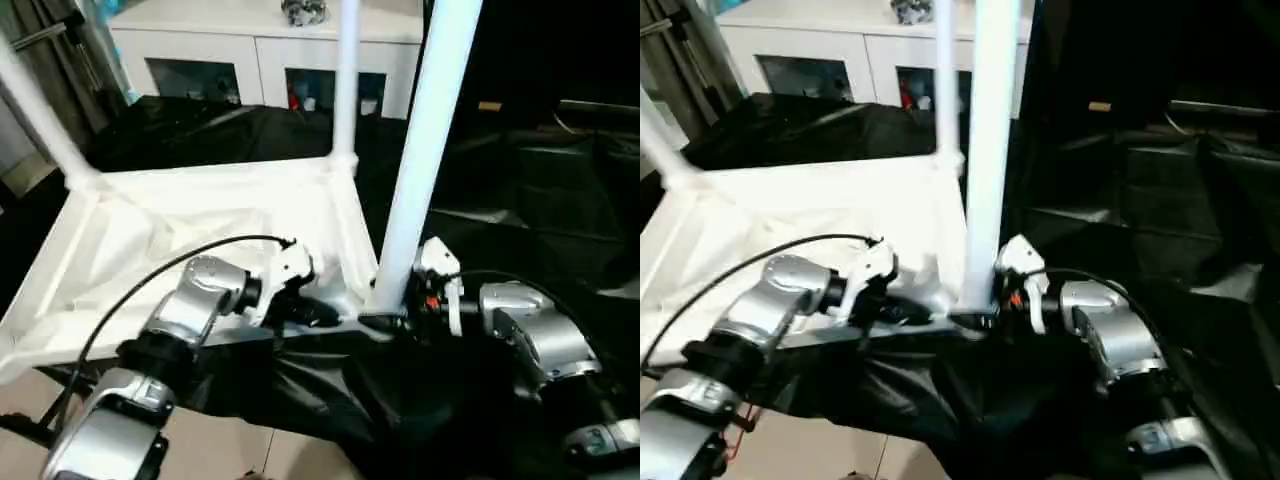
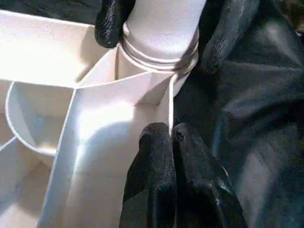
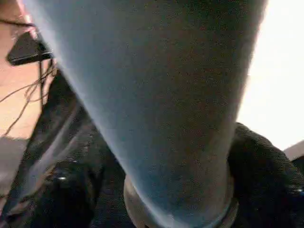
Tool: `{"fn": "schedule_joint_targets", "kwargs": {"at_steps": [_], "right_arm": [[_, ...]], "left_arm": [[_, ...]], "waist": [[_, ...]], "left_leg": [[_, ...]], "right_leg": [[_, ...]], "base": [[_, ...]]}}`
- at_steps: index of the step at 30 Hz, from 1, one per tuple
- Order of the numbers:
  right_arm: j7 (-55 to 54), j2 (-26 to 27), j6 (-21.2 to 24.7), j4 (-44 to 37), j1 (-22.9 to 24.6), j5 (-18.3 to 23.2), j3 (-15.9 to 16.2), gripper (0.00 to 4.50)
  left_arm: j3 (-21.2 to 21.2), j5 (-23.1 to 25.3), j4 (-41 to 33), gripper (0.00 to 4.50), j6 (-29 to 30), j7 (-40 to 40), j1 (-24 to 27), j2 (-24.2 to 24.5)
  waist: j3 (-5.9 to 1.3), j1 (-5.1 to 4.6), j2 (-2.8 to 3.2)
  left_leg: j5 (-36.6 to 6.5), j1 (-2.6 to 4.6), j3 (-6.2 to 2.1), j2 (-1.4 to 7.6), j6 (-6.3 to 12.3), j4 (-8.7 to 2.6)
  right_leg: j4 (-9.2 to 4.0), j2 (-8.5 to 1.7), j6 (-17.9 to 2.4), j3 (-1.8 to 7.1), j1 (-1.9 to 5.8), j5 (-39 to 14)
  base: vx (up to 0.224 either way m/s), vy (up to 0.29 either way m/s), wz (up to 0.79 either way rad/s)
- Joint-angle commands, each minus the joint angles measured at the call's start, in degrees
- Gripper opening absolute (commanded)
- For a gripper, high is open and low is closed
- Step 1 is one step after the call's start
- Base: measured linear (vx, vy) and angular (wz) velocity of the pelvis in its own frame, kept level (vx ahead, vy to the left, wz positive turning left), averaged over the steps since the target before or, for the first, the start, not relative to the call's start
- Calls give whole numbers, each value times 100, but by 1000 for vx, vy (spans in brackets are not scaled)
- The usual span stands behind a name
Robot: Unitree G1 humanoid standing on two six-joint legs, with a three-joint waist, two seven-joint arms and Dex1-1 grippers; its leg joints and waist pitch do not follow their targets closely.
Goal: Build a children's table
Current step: Rotate leg to tighten
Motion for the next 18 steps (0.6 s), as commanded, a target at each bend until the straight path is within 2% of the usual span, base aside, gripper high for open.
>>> {"fn": "schedule_joint_targets", "kwargs": {"at_steps": [1, 4, 8, 10, 14, 16, 18], "right_arm": [[248, 40, 137, -25, 82, 17, 377, 338], [308, 41, 138, 43, 53, -13, 398, 319], [327, 78, 195, 42, 41, 6, 432, 282], [287, 122, 235, 21, 50, 33, 433, 265], [-318, 499, 84, 163, 110, -8, 242, 260], [-591, 631, 84, 260, 86, -27, 152, 258], [-1298, 918, -68, 593, 4, -171, -13, 256]], "left_arm": [[-70, -180, -258, 0, 28, -132, 5, -54], [-104, -201, -338, 0, 70, -191, 64, -6], [-123, -244, -453, 0, 158, -224, 142, 3], [-115, -253, -505, 0, 198, -192, 181, -15], [52, -192, -426, 0, 188, 462, 183, -261], [95, -178, -368, 0, 197, 632, 149, -328], [169, -85, -183, 0, 238, 1079, 50, -494]], "waist": [[-332, 2, -77], [-330, 5, -70], [-331, 10, -104], [-334, 12, -98], [-328, 9, -120], [-305, -10, -129], [-280, -49, -121]], "left_leg": [[-946, 33, -139, 362, 421, -345], [-901, 28, -138, 360, 437, -339], [-862, 27, -137, 355, 442, -335], [-834, 30, -134, 358, 447, -331], [-831, 24, -134, 352, 442, -329], [-1031, 48, -145, 340, 318, -351], [-1241, 52, -158, 331, 215, -373]], "right_leg": [[-387, -441, -1430, 283, 249, -954], [-378, -442, -1460, 279, 245, -893], [-376, -444, -1434, 280, 250, -955], [-371, -443, -1432, 280, 246, -947], [-374, -448, -1403, 282, 242, -991], [-428, -454, -1319, 281, 220, -1419], [-472, -457, -1214, 284, 209, -1817]], "base": [[0, 0, 0], [0, 0, 0], [0, 0, 0], [0, 0, 0], [0, 0, 0], [0, 0, 0], [0, 0, 0]]}}
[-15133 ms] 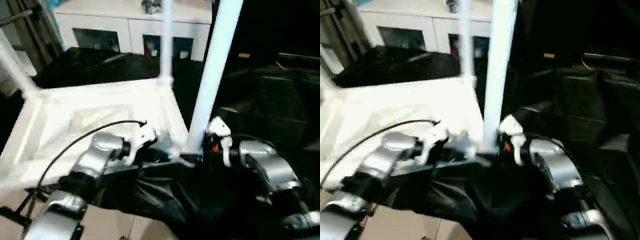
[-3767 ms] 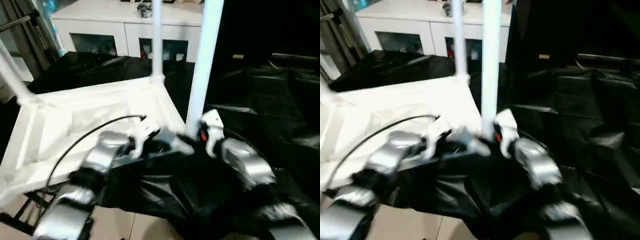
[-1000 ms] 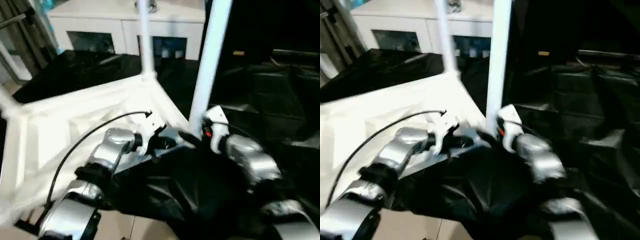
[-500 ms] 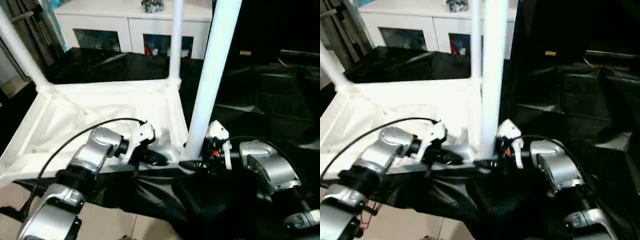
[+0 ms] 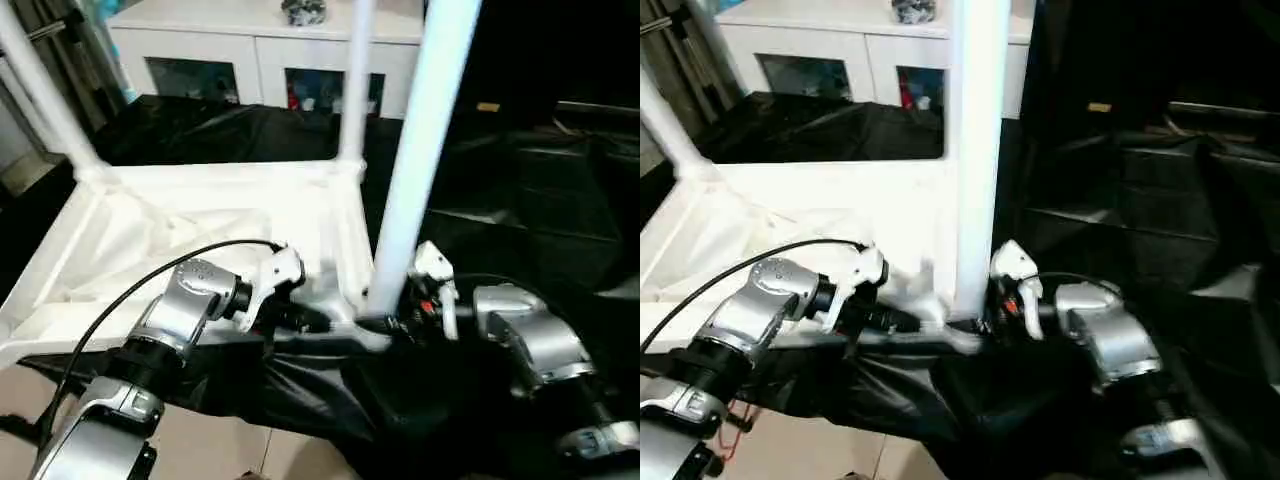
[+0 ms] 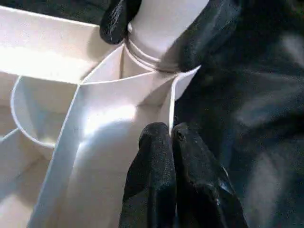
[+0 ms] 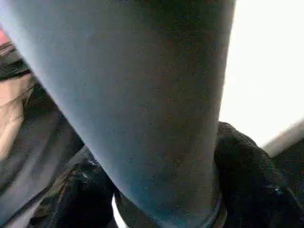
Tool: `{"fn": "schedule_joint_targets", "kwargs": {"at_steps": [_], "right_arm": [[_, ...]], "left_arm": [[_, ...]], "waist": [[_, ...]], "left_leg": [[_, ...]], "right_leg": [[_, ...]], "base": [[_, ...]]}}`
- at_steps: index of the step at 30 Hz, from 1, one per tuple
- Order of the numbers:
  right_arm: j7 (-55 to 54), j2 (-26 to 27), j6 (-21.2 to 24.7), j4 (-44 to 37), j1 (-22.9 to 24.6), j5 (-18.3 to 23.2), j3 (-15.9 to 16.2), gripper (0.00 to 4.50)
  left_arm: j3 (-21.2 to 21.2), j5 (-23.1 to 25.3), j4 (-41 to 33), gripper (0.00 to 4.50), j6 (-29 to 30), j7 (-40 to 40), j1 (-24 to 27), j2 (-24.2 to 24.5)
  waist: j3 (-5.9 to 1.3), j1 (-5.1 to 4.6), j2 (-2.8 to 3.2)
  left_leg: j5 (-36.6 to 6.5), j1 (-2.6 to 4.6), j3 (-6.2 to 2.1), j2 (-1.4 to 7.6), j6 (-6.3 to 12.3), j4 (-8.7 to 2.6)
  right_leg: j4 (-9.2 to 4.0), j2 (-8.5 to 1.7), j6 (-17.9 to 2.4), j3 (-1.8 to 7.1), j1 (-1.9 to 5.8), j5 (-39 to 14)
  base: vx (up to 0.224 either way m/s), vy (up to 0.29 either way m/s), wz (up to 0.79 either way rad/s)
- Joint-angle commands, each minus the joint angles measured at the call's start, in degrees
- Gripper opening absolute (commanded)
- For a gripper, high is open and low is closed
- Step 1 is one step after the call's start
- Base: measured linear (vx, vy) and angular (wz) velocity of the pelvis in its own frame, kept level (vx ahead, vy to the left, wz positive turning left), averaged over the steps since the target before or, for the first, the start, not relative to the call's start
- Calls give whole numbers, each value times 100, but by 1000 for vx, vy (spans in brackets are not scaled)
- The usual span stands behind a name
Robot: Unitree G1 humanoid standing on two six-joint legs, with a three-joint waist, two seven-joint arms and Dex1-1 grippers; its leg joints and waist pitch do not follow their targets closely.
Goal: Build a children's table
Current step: Rotate leg to tighten
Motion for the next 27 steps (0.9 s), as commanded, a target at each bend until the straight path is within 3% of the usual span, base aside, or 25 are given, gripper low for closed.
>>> {"fn": "schedule_joint_targets", "kwargs": {"at_steps": [1, 5, 9, 10, 11, 12, 13, 15, 18, 19, 23, 24, 26, 27], "right_arm": [[-914, 655, 18, 499, -48, -180, 234, 256], [-2047, 1144, -31, 1066, -240, -269, -28, 254], [-2997, 1550, -81, 1490, -442, -378, -251, 254], [-3216, 1646, -86, 1601, -509, -403, -298, 254], [-3355, 1711, -90, 1676, -553, -417, -330, 254], [-3459, 1770, -114, 1726, -597, -435, -340, 289], [-3499, 1834, -144, 1758, -634, -416, -383, 310], [-3401, 1910, -162, 1741, -691, -357, -450, 324], [-3153, 1812, -196, 1676, -684, -394, -387, 352], [-3069, 1760, -194, 1633, -667, -406, -356, 352], [-2209, 1223, -233, 1208, -441, -446, 6, 387], [-1929, 1072, -192, 1067, -370, -388, 52, 387], [-1497, 867, -172, 864, -273, -324, 108, 387], [-1208, 711, -181, 708, -208, -277, 159, 387]], "left_arm": [[6, 33, 200, 0, 54, 866, -263, -564], [131, 168, 586, 0, 133, 1764, -492, -934], [249, 215, 783, 0, 177, 2431, -651, -1228], [238, 222, 796, 0, 159, 2490, -667, -1292], [228, 226, 801, 0, 146, 2520, -674, -1335], [214, 234, 809, 0, 137, 2549, -688, -1376], [206, 245, 820, 0, 123, 2529, -702, -1406], [183, 278, 851, 0, 24, 2429, -733, -1427], [105, 286, 819, 0, -152, 2162, -685, -1346], [91, 273, 795, 0, -176, 2087, -665, -1324], [-47, 149, 546, 0, -343, 1505, -483, -1071], [-73, 114, 466, 0, -370, 1336, -431, -988], [-86, 65, 366, 0, -420, 1084, -359, -883], [-118, 23, 269, 0, -415, 859, -300, -797]], "waist": [[-273, -23, -48], [-271, -113, -66], [-285, -124, -61], [-287, -122, -24], [-293, -127, -39], [-299, -136, -42], [-302, -128, -38], [-310, -134, -9], [-323, -120, -12], [-322, -130, 17], [-345, -106, -51], [-358, -86, -92], [-361, -64, -85], [-360, -57, -135]], "left_leg": [[-1365, 36, -174, 328, 138, -396], [-1769, 78, -207, 309, -35, -418], [-1770, 82, -198, 307, -19, -417], [-1750, 82, -192, 306, -11, -417], [-1731, 74, -192, 303, -7, -420], [-1691, 50, -198, 298, -1, -427], [-1706, 71, -182, 295, 12, -414], [-1669, 54, -184, 293, 38, -415], [-1535, 40, -178, 301, 112, -409], [-1532, 44, -174, 302, 121, -411], [-1250, 13, -160, 302, 287, -377], [-1089, -6, -159, 304, 371, -362], [-848, -21, -148, 320, 510, -344], [-781, -16, -129, 329, 582, -336]], "right_leg": [[-497, -459, -1152, 284, 185, -1989], [-557, -451, -1010, 275, 168, -2393], [-560, -445, -1042, 291, 155, -2152], [-546, -441, -1074, 302, 147, -2006], [-544, -439, -1091, 298, 152, -1943], [-526, -431, -1101, 290, 178, -1843], [-530, -428, -1116, 296, 161, -1779], [-525, -432, -1132, 294, 181, -1671], [-500, -429, -1191, 295, 201, -1392], [-494, -417, -1223, 290, 199, -1278], [-448, -430, -1326, 291, 248, -888], [-414, -438, -1357, 289, 279, -746], [-381, -437, -1429, 283, 284, -442], [-375, -427, -1466, 277, 272, -360]], "base": [[0, 0, 0], [0, 0, 0], [0, 0, 0], [0, 0, 0], [0, 0, 0], [0, 0, 0], [0, 0, 0], [0, 0, 0], [0, 0, 0], [0, 0, 0], [0, 0, 0], [0, 0, 0], [0, 0, 0], [0, 0, 0]]}}
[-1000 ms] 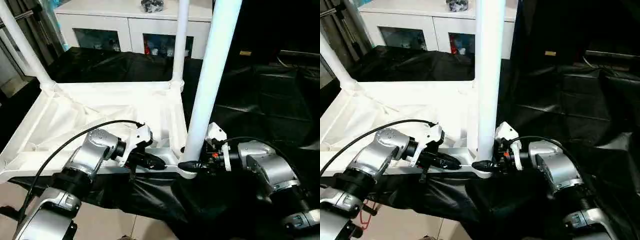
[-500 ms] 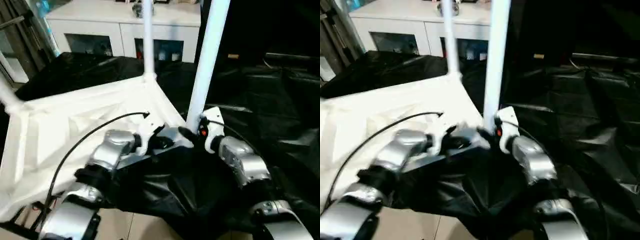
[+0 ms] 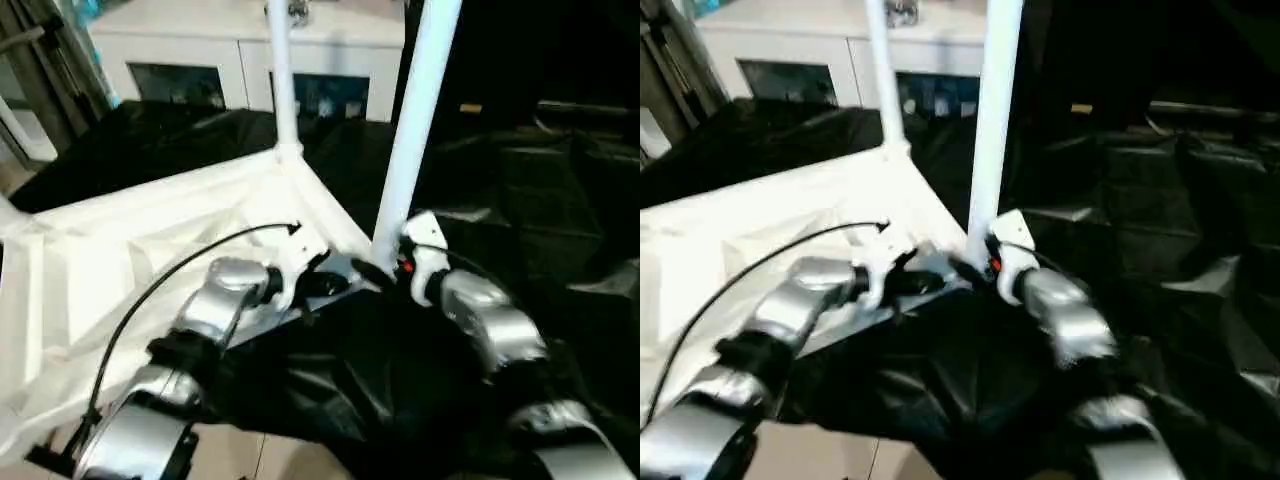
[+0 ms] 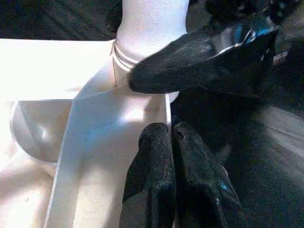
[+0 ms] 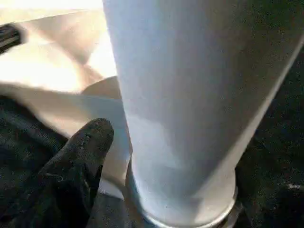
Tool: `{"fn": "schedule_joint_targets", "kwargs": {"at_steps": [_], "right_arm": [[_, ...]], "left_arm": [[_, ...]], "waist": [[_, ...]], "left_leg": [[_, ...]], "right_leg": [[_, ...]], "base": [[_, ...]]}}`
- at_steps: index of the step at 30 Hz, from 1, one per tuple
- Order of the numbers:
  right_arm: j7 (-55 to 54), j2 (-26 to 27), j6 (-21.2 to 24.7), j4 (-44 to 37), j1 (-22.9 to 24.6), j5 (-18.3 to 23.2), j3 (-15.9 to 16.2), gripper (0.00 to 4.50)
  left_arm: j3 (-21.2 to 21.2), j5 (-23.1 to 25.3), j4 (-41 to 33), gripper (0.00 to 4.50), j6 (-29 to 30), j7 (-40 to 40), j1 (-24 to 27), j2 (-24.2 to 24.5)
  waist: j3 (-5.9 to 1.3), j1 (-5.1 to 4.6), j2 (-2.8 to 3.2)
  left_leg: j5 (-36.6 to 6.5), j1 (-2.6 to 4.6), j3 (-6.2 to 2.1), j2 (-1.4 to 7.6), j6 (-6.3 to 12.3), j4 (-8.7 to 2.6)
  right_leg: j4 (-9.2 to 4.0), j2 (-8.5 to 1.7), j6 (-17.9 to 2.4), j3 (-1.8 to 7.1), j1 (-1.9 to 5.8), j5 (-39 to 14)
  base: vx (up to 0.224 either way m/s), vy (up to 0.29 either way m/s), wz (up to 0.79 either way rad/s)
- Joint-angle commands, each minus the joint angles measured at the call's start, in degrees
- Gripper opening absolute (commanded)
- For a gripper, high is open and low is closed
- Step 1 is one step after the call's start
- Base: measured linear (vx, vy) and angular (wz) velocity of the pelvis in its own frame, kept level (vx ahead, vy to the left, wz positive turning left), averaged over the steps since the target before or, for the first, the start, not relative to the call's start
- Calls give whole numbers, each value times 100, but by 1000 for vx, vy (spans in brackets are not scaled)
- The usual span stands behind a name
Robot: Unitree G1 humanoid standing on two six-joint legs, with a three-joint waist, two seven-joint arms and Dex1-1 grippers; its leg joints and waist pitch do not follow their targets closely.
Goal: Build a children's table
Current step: Rotate leg to tighten
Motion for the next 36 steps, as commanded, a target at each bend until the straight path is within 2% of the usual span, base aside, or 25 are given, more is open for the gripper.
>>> {"fn": "schedule_joint_targets", "kwargs": {"at_steps": [1, 2, 4, 7, 9, 12, 15, 18, 21, 23, 24, 26, 28, 30, 31, 32, 33, 35, 36], "right_arm": [[833, 13, 235, -123, 240, 157, 597, 387], [1091, -133, 226, -266, 290, 216, 639, 387], [1336, -269, 207, -386, 331, 243, 671, 387], [1987, -642, 214, -641, 382, 317, 792, 387], [2356, -836, 283, -818, 414, 390, 865, 387], [2923, -1120, 506, -1120, 489, 504, 1036, 387], [3250, -1299, 695, -1327, 567, 558, 1204, 355], [3355, -1343, 747, -1393, 598, 569, 1250, 323], [3467, -1363, 821, -1438, 626, 608, 1288, 310], [3477, -1361, 837, -1447, 636, 615, 1296, 282], [3480, -1353, 893, -1468, 648, 639, 1306, 276], [3465, -1324, 950, -1497, 667, 663, 1314, 273], [3453, -1292, 979, -1510, 698, 667, 1326, 269], [3350, -1203, 1029, -1526, 731, 697, 1291, 265], [3259, -1136, 1006, -1507, 742, 703, 1258, 265], [3246, -1128, 1003, -1500, 741, 701, 1253, 264], [2926, -944, 908, -1322, 699, 662, 1147, 264], [2319, -660, 729, -993, 595, 532, 987, 264], [1575, -357, 499, -586, 448, 353, 818, 263]], "left_arm": [[-335, -221, -372, 0, -155, -650, 40, -66], [-364, -266, -471, 0, -147, -848, 91, 19], [-387, -302, -551, 0, -149, -1026, 136, 99], [-443, -329, -663, 0, -156, -1348, 185, 293], [-487, -354, -713, 0, -140, -1529, 186, 382], [-567, -353, -734, 0, -140, -1804, 168, 502], [-622, -380, -781, 0, -70, -1998, 171, 587], [-653, -398, -826, 0, -6, -2102, 184, 633], [-692, -445, -949, 0, 125, -2273, 244, 697], [-692, -453, -989, 0, 140, -2286, 267, 706], [-702, -477, -1049, 0, 171, -2308, 302, 705], [-694, -487, -1044, 0, 173, -2266, 305, 686], [-673, -481, -1019, 0, 157, -2175, 301, 654], [-637, -482, -1017, 0, 174, -2074, 303, 627], [-600, -472, -988, 0, 180, -1964, 288, 592], [-597, -470, -984, 0, 180, -1953, 286, 588], [-520, -422, -883, 0, 164, -1671, 232, 489], [-423, -343, -745, 0, 209, -1243, 146, 330], [-302, -256, -550, 0, 278, -698, 36, 135]], "waist": [[-322, 50, -75], [-322, 57, -84], [-314, 82, -65], [-286, 91, -23], [-291, 113, -29], [-302, 144, -47], [-310, 159, -41], [-311, 174, -69], [-309, 184, -57], [-309, 181, -55], [-310, 177, -110], [-316, 190, -82], [-312, 192, -122], [-312, 199, -121], [-309, 193, -175], [-305, 203, -149], [-300, 211, -160], [-269, 167, -152], [-257, 147, -150]], "left_leg": [[-756, -7, -127, 336, 606, -296], [-745, -8, -122, 344, 619, -294], [-787, -8, -124, 363, 631, -299], [-1054, 14, -128, 361, 479, -319], [-1072, 36, -120, 362, 456, -316], [-964, 23, -125, 359, 461, -311], [-885, 15, -128, 363, 501, -304], [-847, 12, -128, 366, 512, -302], [-848, 13, -129, 362, 487, -300], [-862, 16, -134, 373, 461, -305], [-850, 13, -128, 367, 462, -305], [-795, 15, -132, 367, 470, -299], [-760, 6, -126, 357, 493, -292], [-721, 4, -127, 356, 504, -289], [-739, 7, -121, 358, 508, -294], [-752, 8, -128, 360, 495, -296], [-795, 12, -126, 360, 471, -298], [-1022, 24, -127, 345, 335, -315], [-1226, 41, -148, 344, 205, -334]], "right_leg": [[-353, -429, -1502, 274, 281, -398], [-350, -433, -1503, 278, 280, -408], [-345, -434, -1510, 280, 267, -445], [-386, -424, -1446, 281, 243, -858], [-400, -421, -1428, 293, 241, -904], [-385, -425, -1438, 289, 256, -791], [-361, -425, -1470, 287, 254, -652], [-361, -433, -1480, 284, 256, -661], [-366, -437, -1471, 285, 254, -752], [-361, -436, -1475, 285, 252, -743], [-360, -430, -1466, 283, 257, -738], [-350, -439, -1456, 285, 256, -722], [-350, -439, -1449, 285, 257, -743], [-348, -442, -1429, 285, 257, -753], [-358, -437, -1406, 282, 250, -809], [-351, -447, -1401, 285, 248, -862], [-366, -454, -1366, 286, 236, -1005], [-419, -459, -1322, 287, 194, -1362], [-454, -464, -1247, 286, 196, -1713]], "base": [[0, 0, 0], [0, 0, 0], [0, 0, 0], [0, 0, 0], [0, 0, 0], [0, 0, 0], [0, 0, 0], [0, 0, 0], [0, 0, 0], [0, 0, 0], [0, 0, 0], [0, 0, 0], [0, 0, 0], [0, 0, 0], [0, 0, 0], [0, 0, 0], [0, 0, 0], [0, 0, 0], [0, 0, 0]]}}
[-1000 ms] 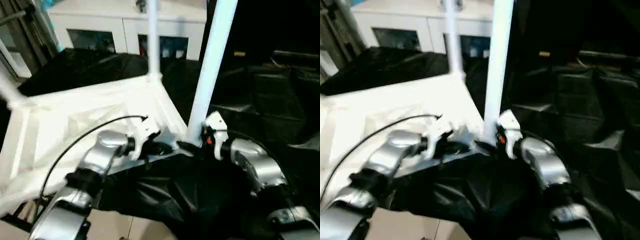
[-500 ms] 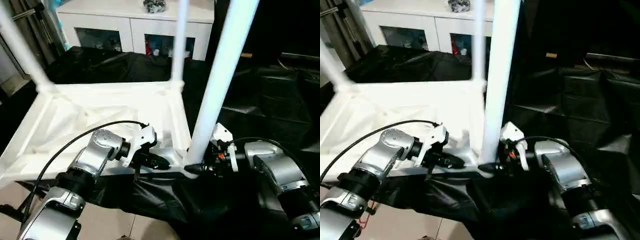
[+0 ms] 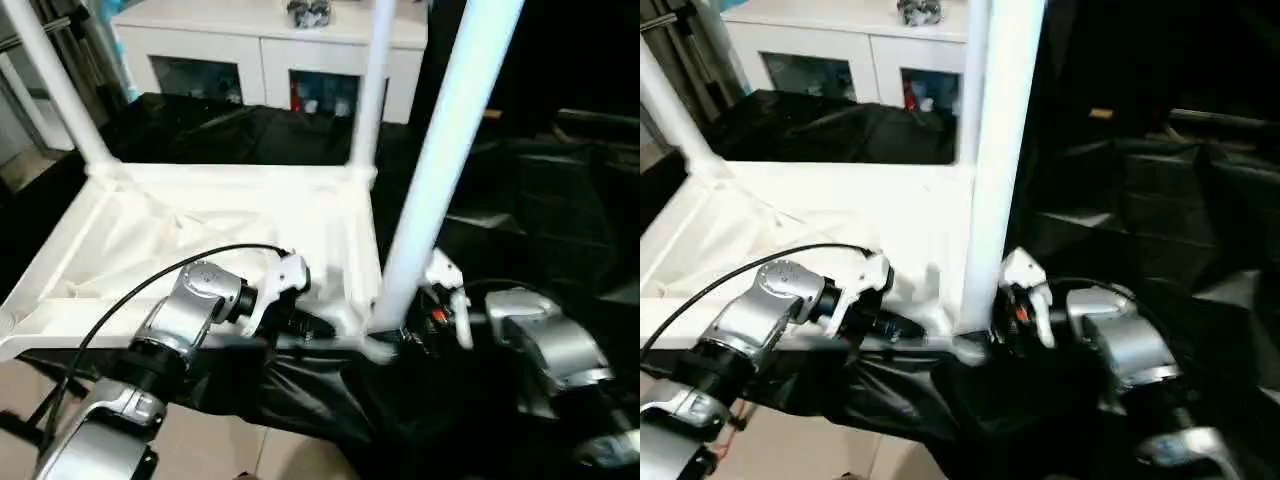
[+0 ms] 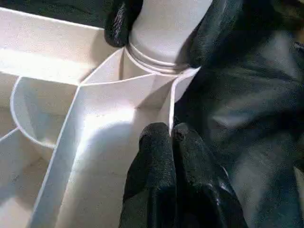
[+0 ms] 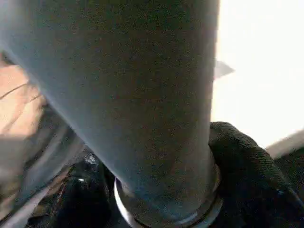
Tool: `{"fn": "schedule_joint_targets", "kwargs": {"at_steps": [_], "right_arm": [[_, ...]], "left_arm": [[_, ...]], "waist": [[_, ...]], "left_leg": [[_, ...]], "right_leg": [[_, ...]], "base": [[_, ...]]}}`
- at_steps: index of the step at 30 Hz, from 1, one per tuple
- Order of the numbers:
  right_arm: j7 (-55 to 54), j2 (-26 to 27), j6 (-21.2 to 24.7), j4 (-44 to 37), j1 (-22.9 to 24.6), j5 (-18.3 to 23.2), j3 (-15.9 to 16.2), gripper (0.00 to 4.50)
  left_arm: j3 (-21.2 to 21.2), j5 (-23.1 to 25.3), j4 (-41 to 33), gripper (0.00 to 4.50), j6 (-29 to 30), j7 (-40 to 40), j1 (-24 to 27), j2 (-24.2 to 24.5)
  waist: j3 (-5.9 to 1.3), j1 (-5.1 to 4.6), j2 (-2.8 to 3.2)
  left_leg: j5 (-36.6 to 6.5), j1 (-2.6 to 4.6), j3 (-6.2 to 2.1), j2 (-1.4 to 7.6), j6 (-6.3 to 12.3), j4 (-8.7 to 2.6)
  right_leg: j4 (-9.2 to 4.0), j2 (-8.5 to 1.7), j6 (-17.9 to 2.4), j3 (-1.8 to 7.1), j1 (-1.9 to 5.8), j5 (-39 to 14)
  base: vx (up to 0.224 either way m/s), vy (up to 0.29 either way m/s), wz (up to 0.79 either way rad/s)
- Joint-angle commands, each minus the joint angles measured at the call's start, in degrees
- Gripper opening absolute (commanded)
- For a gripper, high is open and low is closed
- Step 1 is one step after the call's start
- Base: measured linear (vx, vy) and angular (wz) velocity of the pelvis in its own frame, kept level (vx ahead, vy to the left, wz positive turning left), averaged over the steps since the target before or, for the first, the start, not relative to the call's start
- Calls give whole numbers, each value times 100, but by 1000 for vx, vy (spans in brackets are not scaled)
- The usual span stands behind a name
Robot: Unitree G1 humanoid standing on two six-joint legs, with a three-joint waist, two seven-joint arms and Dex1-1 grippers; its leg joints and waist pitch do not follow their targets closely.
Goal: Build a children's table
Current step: Rotate leg to tighten
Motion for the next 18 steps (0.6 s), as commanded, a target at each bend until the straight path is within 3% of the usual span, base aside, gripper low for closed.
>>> {"fn": "schedule_joint_targets", "kwargs": {"at_steps": [1, 3, 4, 5, 7, 11, 12, 14, 16, 18], "right_arm": [[-753, 594, -135, 435, -113, -143, 293, 261], [-1424, 853, -210, 794, -266, -266, 147, 260], [-1718, 973, -192, 983, -344, -308, 88, 258], [-1971, 1072, -178, 1125, -403, -334, 27, 258], [-2647, 1353, -126, 1453, -537, -366, -158, 257], [-3414, 1766, -213, 1860, -687, -424, -417, 256], [-3781, 2136, -442, 2008, -779, -416, -502, 256], [-3735, 2223, -524, 1959, -776, -385, -478, 256], [-3606, 2255, -508, 1895, -776, -308, -499, 312], [-3394, 2187, -433, 1790, -770, -201, -545, 330]], "left_arm": [[31, 21, 92, 0, 63, 850, -311, -554], [125, 71, 288, 0, 134, 1298, -421, -735], [155, 109, 397, 0, 142, 1532, -473, -829], [172, 139, 474, 0, 145, 1704, -511, -903], [233, 219, 666, 0, 154, 2211, -611, -1105], [329, 280, 823, 0, 192, 2682, -708, -1349], [340, 321, 895, 0, 154, 2843, -762, -1497], [294, 326, 879, 0, 140, 2756, -758, -1505], [208, 354, 830, 0, 113, 2601, -738, -1462], [105, 366, 745, 0, 41, 2332, -696, -1359]], "waist": [[-233, -47, -53], [-247, -93, 14], [-248, -152, 31], [-246, -181, 9], [-264, -218, 40], [-282, -187, 33], [-284, -184, 29], [-297, -169, 36], [-303, -165, 34], [-298, -161, 31]], "left_leg": [[-1462, 44, -164, 321, 87, -396], [-1661, 55, -218, 312, -58, -417], [-1766, 61, -207, 322, -78, -426], [-1804, 52, -216, 310, -77, -428], [-1841, 69, -206, 290, -85, -414], [-1660, 60, -185, 286, 36, -393], [-1584, 56, -172, 287, 66, -391], [-1506, 49, -181, 288, 84, -398], [-1349, 33, -167, 292, 192, -391], [-1341, 40, -167, 296, 237, -398]], "right_leg": [[-528, -459, -1159, 275, 167, -2075], [-536, -463, -1015, 260, 198, -2368], [-555, -444, -1031, 268, 179, -2204], [-549, -432, -1049, 262, 187, -2158], [-548, -427, -1112, 278, 177, -2035], [-548, -437, -1148, 287, 182, -1851], [-544, -435, -1156, 295, 171, -1750], [-532, -442, -1145, 285, 195, -1662], [-503, -427, -1204, 287, 207, -1349], [-507, -432, -1233, 284, 208, -1314]], "base": [[0, 0, 0], [0, 0, 0], [0, 0, 0], [0, 0, 0], [0, 0, 0], [0, 0, 0], [0, 0, 0], [0, 0, 0], [0, 0, 0], [0, 0, 0]]}}
